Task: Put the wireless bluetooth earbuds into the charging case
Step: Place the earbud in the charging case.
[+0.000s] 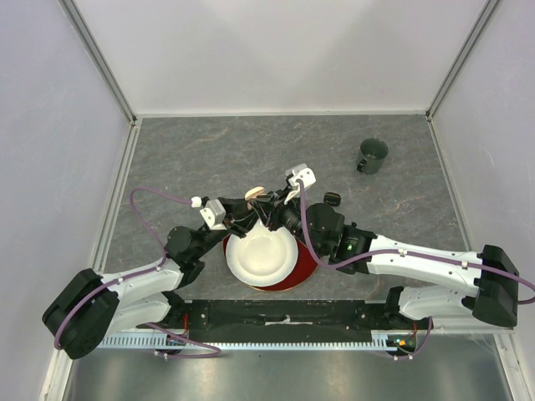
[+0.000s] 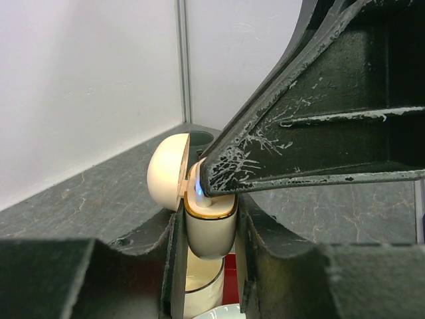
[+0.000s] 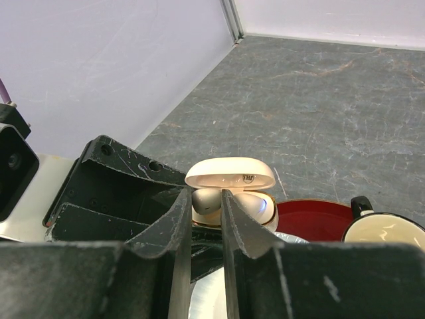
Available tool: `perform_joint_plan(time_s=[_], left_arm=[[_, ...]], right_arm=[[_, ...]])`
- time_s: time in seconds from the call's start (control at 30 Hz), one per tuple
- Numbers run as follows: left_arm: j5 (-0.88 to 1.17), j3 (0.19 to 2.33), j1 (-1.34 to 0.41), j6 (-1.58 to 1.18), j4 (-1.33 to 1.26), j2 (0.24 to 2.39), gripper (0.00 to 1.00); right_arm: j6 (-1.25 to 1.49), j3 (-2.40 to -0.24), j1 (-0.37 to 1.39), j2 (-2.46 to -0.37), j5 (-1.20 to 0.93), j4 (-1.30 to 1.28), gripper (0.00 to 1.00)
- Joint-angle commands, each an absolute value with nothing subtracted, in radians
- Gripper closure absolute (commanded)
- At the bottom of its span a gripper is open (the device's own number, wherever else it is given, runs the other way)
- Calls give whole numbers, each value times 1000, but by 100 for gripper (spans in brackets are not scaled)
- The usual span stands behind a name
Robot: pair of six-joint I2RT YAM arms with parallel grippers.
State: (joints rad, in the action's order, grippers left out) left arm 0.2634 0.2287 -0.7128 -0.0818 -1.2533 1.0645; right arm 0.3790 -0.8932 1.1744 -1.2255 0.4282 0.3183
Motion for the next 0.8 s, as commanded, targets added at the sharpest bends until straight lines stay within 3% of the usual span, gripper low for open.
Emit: perform_joint_plan(time_s=[0.0, 0.03, 0.77], left_arm=[[265, 247, -715, -63, -1450, 1040, 98], [265, 247, -713, -64, -1450, 1042, 98], [265, 241, -713, -63, -1450, 1045, 98]], right_arm=[[373, -927, 1180, -1235, 433, 265, 84], [368, -928, 1178, -1233, 431, 265, 79], [379, -939, 1178, -1223, 445, 290, 55]])
